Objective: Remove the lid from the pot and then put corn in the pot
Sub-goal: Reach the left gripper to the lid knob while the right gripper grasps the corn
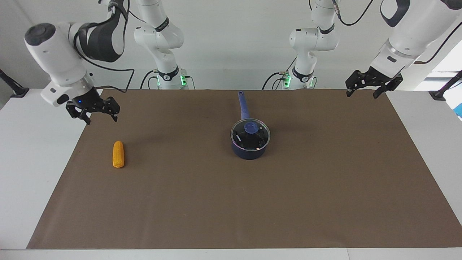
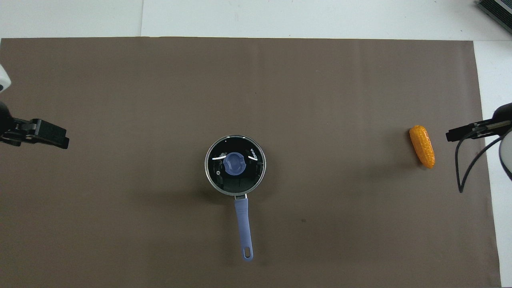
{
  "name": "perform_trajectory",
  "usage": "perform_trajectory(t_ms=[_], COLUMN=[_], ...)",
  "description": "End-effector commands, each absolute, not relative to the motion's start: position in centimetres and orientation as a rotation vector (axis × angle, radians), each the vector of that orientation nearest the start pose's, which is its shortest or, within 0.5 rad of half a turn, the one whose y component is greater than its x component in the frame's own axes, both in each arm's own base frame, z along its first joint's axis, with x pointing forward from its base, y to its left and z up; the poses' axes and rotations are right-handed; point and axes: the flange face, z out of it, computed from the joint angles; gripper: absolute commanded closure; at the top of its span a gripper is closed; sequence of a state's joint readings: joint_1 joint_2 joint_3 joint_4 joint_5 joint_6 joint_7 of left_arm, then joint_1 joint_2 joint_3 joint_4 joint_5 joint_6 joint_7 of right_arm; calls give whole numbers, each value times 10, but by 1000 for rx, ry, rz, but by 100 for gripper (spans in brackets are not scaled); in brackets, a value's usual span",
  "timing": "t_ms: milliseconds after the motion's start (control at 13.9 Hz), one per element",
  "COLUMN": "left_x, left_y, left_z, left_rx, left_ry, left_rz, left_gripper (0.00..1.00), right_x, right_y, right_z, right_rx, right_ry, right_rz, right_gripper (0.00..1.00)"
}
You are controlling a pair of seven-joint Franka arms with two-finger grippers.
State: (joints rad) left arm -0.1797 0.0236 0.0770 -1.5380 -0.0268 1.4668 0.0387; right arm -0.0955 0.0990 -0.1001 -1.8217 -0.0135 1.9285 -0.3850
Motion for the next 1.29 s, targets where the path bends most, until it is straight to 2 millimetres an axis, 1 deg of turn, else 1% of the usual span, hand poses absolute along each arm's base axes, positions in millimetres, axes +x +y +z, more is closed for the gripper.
perform_trajectory(t_ms=[0,72,144,287,359,503,575,647,719,862,934,1006,1150,1222], left_x=[538,537,535,527,523,518,516,514,514,508,508,505,496,490], left_y=[-110,-128,-145,-188,-206,-241,-260,-275,-291,-330,-345,-355,-376,-382], left_z=[592,584,577,558,548,533,519,511,497,465,450,440,422,414], left_rx=[-3157,-3158,-3158,-3159,-3163,-3174,-3174,-3180,-3180,-3174,-3174,-3173,-3174,-3176], left_ry=[224,217,230,244,232,203,188,161,128,95,70,53,28,22], left_rz=[115,98,79,59,45,-3,-7,-28,-28,-31,-37,-41,-45,-49], left_gripper=[0,0,0,0,0,0,0,0,0,0,0,0,0,0], right_x=[598,602,606,607,605,606,606,604,603,590,588,589,590,590], right_y=[-122,-124,-126,-127,-129,-129,-131,-133,-133,-132,-133,-136,-136,-136], right_z=[435,418,403,365,350,324,318,317,314,299,299,299,299,299], right_rx=[-3132,-3128,-3123,-3120,-3120,-3105,-3092,-3081,-3076,-3061,-3060,-3064,-3072,-3073], right_ry=[-385,-404,-460,-504,-512,-585,-633,-675,-687,-680,-679,-675,-667,-665], right_rz=[-22,-2,-3,2,0,31,40,45,53,103,105,100,82,80], right_gripper=[0,0,0,0,0,0,0,0,0,0,0,0,0,9])
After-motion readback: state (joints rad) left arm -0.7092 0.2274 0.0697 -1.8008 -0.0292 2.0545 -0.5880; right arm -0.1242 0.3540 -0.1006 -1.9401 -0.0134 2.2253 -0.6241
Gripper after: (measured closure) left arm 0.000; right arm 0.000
